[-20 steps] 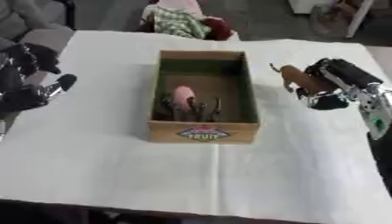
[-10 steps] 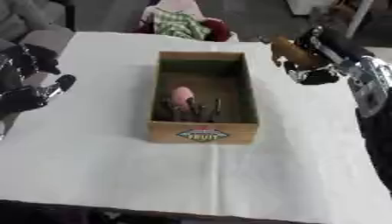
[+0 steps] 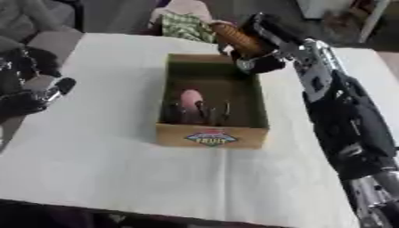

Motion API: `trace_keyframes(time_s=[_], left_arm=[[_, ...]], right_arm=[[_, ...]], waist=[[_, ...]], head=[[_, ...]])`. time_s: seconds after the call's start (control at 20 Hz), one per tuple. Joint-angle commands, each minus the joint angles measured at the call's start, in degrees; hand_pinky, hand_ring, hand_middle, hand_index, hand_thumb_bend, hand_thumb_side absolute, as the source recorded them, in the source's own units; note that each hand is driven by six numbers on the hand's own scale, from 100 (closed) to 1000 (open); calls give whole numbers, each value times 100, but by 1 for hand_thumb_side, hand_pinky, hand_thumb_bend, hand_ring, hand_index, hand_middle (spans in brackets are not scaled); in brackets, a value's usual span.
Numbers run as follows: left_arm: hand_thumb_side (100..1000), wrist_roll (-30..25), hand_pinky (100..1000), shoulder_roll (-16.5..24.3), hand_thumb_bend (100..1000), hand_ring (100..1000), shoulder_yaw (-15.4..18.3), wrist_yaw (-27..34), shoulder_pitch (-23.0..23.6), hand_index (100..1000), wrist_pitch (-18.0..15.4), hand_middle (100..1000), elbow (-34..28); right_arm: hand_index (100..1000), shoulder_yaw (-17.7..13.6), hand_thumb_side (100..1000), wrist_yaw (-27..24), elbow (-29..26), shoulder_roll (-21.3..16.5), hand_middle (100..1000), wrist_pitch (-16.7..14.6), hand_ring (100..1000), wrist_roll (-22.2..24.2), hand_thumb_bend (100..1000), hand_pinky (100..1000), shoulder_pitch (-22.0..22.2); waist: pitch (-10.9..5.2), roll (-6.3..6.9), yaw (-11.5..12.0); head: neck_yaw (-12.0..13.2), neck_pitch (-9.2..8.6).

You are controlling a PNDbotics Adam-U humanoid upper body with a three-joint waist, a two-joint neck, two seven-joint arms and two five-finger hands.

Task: Pick up objects on the table and place them in the box.

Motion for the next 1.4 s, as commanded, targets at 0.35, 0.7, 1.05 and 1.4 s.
trace_keyframes(time_s=[0.35, 0.7, 1.05, 1.4], left_arm=[[173, -45, 696, 0, 550, 553, 3, 49, -88, 652, 3, 534, -139], [177, -80, 696, -13, 549, 553, -2, 40, -55, 650, 4, 535, -109], [180, -74, 696, -20, 546, 553, 13, 45, -17, 649, 5, 535, -95], [183, -83, 696, -22, 543, 554, 13, 50, 25, 650, 1, 536, -83]], right_arm=[[634, -78, 284, 746, 373, 224, 496, 76, 526, 136, 100, 558, -90], [739, -125, 276, 653, 441, 152, 657, 159, 648, 744, 100, 621, -65], [847, -268, 231, 249, 213, 37, 794, 318, 749, 784, 100, 665, -39], [894, -285, 196, -399, -124, -112, 851, 572, 802, 592, 100, 716, -67]], waist=[[-30, 35, 45], [-35, 21, -3], [-43, 25, -15], [-67, 16, -32]], head=[[-35, -99], [-11, -102], [21, -89], [35, -74]])
